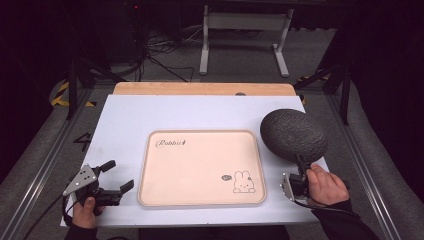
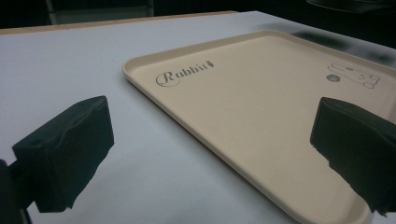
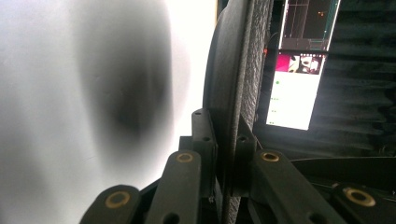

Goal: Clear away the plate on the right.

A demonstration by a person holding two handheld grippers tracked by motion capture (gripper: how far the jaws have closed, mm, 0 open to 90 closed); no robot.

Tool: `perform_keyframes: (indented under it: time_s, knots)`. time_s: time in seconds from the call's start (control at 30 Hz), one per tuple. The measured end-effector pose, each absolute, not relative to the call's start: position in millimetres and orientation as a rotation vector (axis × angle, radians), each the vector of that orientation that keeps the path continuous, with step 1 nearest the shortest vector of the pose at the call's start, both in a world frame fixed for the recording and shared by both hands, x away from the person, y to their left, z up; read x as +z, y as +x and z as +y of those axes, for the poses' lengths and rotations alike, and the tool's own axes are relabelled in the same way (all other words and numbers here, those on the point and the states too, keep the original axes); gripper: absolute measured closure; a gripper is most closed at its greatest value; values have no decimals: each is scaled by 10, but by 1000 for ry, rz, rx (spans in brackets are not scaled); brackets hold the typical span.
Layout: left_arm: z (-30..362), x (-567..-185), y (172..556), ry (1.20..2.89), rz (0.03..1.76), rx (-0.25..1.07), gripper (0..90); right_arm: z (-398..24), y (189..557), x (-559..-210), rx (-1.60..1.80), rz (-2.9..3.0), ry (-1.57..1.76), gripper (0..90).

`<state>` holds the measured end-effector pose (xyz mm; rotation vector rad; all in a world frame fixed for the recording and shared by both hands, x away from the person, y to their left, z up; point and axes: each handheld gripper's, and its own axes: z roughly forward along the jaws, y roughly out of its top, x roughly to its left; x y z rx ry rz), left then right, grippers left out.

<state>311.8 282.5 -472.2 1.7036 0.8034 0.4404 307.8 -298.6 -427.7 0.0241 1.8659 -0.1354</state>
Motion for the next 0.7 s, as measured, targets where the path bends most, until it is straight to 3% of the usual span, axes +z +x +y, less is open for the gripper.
perform_keyframes:
  time_s: [0.7]
  knots:
    - [2822,-4723,3117,1703,797,447,3,-2699,3096,-3995,-104,1854,-54,853]
